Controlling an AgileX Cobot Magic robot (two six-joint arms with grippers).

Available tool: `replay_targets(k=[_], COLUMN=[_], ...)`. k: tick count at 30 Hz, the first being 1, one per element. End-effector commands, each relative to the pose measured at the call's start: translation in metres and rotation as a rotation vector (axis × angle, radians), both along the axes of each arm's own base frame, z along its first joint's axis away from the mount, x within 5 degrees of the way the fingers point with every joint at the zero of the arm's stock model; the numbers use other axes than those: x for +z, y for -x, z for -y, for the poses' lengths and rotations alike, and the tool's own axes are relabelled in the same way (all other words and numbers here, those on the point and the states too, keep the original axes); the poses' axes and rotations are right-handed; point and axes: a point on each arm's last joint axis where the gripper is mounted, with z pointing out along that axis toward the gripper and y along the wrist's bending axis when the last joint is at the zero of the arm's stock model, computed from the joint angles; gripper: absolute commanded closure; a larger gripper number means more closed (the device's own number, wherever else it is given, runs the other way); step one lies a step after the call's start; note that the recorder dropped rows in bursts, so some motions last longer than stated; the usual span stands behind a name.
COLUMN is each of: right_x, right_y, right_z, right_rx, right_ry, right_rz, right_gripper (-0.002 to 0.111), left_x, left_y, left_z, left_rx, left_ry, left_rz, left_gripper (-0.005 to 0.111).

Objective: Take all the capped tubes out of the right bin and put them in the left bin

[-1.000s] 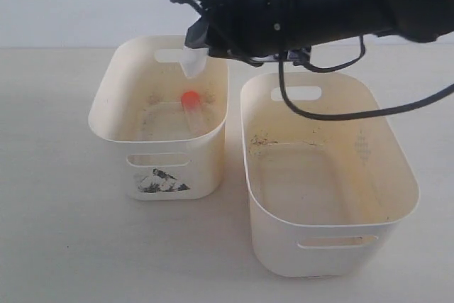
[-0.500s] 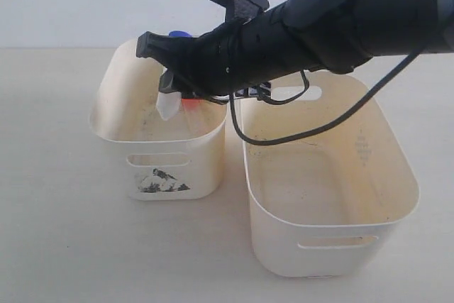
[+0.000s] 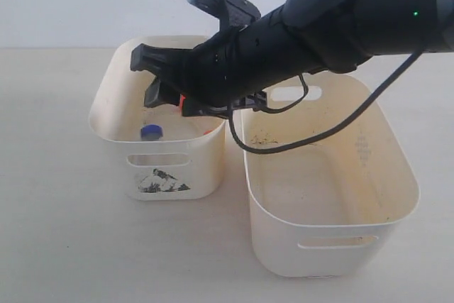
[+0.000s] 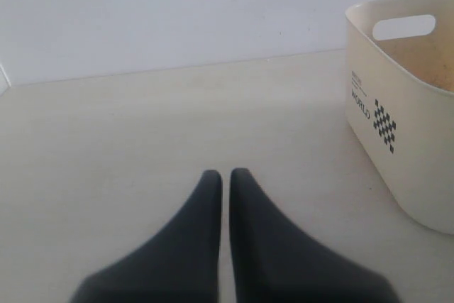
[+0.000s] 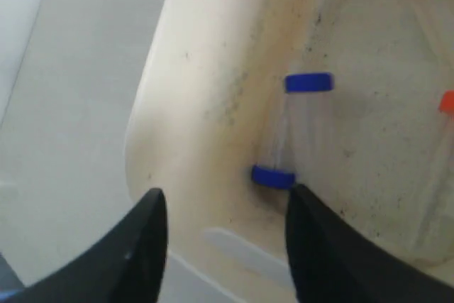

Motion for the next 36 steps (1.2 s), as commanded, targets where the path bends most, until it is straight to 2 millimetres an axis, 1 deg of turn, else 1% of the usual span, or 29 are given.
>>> replay_targets(k=[1,2,3,7,8,10,13,16,20,36], right_x=[0.022,0.030,0.040,0.078,0.090,0.107,0.125,0.139,0.149,0.149], right_y=[0.015,0.019,0.024,0.042,0.049,0.061,0.075,0.084,0.091,0.090], right_z=[0.002,0.005,0.007,0.020,0.025,0.033,0.042,0.049,0.054,0.054], right_rx=[0.094,0.115,0.126,0.150,0.160,0.176,0.195,0.182,0.180,0.174], right_ry=[-0.014,-0.010,-0.011,-0.030,-0.034,-0.038,-0.039,-0.063,-0.080,-0.081], right_rz=[0.003,0.025,0.052,0.164,0.200,0.251,0.310,0.359,0.389,0.393], right_gripper=[0.091,0.104,0.108,0.108,0.108,0.108,0.108,0.108,0.108,0.108], left_x=[0.003,0.003,0.003,0.003,0.003,0.003,0.003,0.003,0.003,0.003], left_y=[0.000,0.000,0.000,0.000,0.000,0.000,0.000,0.000,0.000,0.000], left_z=[0.000,0.000,0.000,0.000,0.000,0.000,0.000,0.000,0.000,0.000], left_rx=[0.001,0.001,0.001,0.001,0.001,0.001,0.001,0.001,0.001,0.001], left_ry=[0.018,0.018,0.018,0.018,0.018,0.018,0.018,0.018,0.018,0.018], left_rz=[0.020,0.020,0.020,0.020,0.020,0.020,0.020,0.020,0.020,0.020], left_gripper=[0.102,0.102,0.102,0.102,0.102,0.102,0.102,0.102,0.102,0.102])
